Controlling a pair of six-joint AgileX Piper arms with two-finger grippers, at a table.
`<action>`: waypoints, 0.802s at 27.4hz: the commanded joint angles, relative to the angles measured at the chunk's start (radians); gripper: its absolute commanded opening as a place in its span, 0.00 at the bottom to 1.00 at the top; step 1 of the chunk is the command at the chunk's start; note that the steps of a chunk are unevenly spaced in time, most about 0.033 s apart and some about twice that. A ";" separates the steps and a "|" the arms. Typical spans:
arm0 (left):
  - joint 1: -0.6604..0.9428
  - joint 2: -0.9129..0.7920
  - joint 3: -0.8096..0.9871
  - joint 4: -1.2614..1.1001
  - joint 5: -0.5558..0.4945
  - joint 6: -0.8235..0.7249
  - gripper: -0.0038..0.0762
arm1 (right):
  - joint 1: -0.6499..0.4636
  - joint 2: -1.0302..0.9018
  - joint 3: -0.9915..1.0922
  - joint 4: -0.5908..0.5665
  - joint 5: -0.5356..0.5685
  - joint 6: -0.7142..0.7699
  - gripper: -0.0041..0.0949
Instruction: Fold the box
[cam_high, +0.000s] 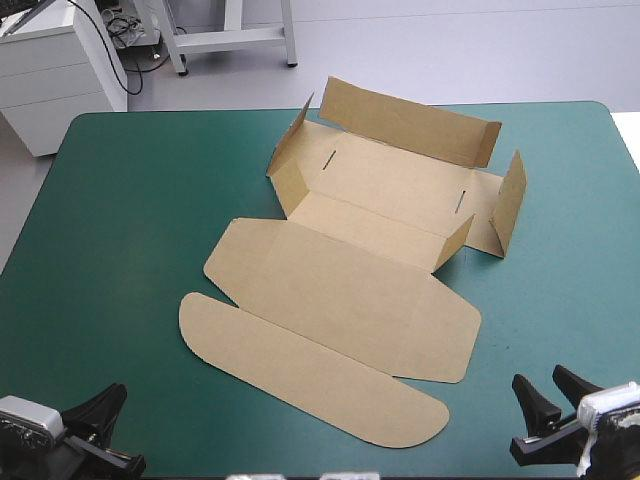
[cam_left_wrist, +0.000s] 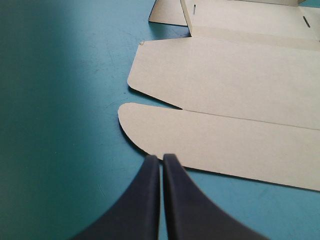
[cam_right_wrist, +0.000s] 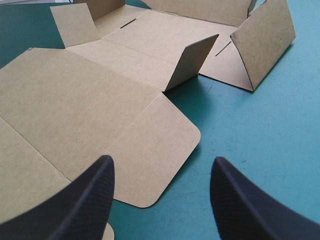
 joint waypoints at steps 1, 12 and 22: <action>-0.003 -0.001 -0.022 -0.007 -0.074 0.002 0.06 | 0.000 0.124 -0.075 -0.004 -0.063 0.004 0.57; -0.003 -0.001 -0.022 -0.007 -0.074 0.002 0.06 | 0.000 0.592 -0.346 -0.001 -0.097 0.060 0.57; -0.003 -0.001 -0.022 -0.007 -0.074 0.002 0.06 | 0.000 1.123 -0.687 0.088 0.006 0.106 0.57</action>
